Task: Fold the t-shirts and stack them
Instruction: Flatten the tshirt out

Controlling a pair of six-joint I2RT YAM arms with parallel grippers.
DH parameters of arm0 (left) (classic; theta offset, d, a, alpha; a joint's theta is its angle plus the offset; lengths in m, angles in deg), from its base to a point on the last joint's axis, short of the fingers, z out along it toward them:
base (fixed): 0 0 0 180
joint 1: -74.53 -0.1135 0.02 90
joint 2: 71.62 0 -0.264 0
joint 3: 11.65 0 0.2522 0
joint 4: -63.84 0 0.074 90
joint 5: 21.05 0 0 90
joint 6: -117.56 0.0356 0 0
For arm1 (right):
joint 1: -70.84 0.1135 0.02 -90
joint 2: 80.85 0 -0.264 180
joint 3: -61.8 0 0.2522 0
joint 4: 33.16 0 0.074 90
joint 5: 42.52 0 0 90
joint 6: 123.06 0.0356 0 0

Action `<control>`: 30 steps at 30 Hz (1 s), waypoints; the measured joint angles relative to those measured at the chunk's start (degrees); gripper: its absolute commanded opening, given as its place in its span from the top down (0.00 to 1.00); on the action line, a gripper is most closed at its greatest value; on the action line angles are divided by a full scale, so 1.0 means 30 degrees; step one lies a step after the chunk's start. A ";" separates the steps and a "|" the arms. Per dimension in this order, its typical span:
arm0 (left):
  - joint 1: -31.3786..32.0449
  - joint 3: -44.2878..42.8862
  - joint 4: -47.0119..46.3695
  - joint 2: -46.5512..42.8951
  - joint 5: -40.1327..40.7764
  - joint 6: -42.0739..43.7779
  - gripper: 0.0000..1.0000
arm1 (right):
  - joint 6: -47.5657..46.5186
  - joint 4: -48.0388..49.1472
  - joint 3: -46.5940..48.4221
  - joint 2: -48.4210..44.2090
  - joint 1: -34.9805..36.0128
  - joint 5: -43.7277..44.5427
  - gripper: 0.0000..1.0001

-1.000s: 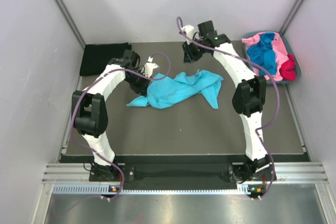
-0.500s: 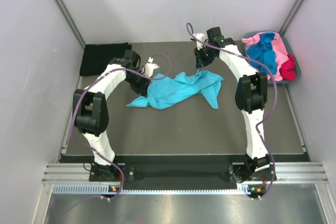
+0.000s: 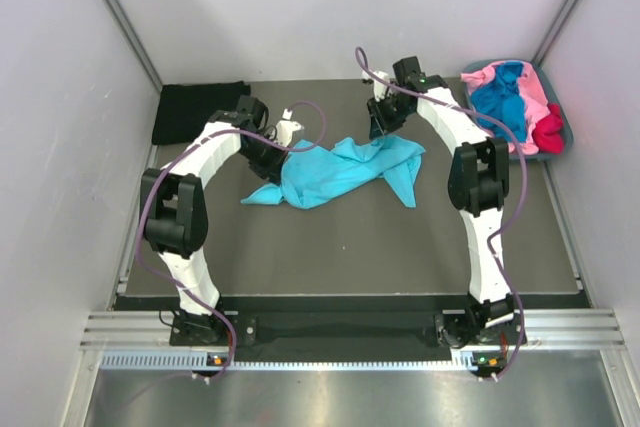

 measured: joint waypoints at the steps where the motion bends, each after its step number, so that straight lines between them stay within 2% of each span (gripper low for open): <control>1: 0.0000 0.0000 -0.0007 0.0000 -0.0022 -0.0007 1.00 | 0.0007 0.0000 -0.0073 0.0000 0.0000 0.0015 0.74; 30: 0.0117 0.0000 -0.0124 0.0000 -0.0372 -0.0306 1.00 | -0.0044 0.0175 -0.0051 0.0000 -0.0510 0.1282 0.69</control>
